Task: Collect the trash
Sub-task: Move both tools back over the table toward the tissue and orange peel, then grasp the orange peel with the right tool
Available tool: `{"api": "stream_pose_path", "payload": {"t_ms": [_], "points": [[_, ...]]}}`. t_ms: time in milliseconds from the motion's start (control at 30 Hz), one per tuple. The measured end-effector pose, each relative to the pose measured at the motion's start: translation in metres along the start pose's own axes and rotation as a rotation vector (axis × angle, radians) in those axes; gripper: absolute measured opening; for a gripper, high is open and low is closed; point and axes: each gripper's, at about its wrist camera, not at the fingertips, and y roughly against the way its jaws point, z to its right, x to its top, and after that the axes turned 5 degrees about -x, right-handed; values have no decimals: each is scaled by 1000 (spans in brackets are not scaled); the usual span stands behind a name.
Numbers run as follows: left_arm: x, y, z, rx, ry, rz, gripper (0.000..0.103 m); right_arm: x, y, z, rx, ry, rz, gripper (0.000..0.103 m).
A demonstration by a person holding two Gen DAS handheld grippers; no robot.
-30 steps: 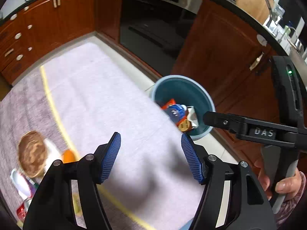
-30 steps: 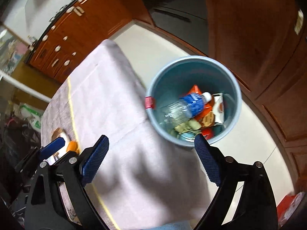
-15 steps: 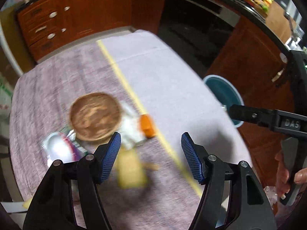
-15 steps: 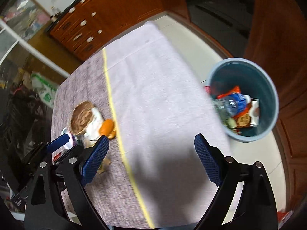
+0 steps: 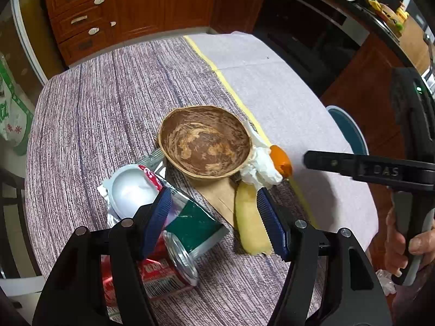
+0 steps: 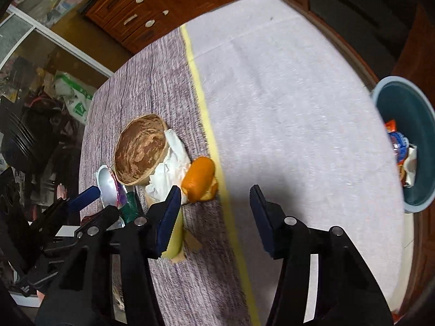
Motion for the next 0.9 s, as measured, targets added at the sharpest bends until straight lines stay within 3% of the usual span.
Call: {"api": "stream_pose_path", "payload": {"t_ms": [233, 400, 500, 667, 900], "points": [[6, -7, -2, 3, -16, -20, 67, 9, -27, -11, 20, 18, -33, 45], [6, -12, 3, -15, -20, -26, 67, 9, -37, -12, 48, 26, -44, 23], [6, -13, 14, -36, -29, -17, 67, 9, -30, -8, 53, 33, -25, 17], [7, -19, 36, -56, -62, -18, 67, 6, -20, 6, 47, 33, -16, 16], [8, -21, 37, -18, -43, -23, 67, 9, -28, 9, 94, 32, -45, 26]]}}
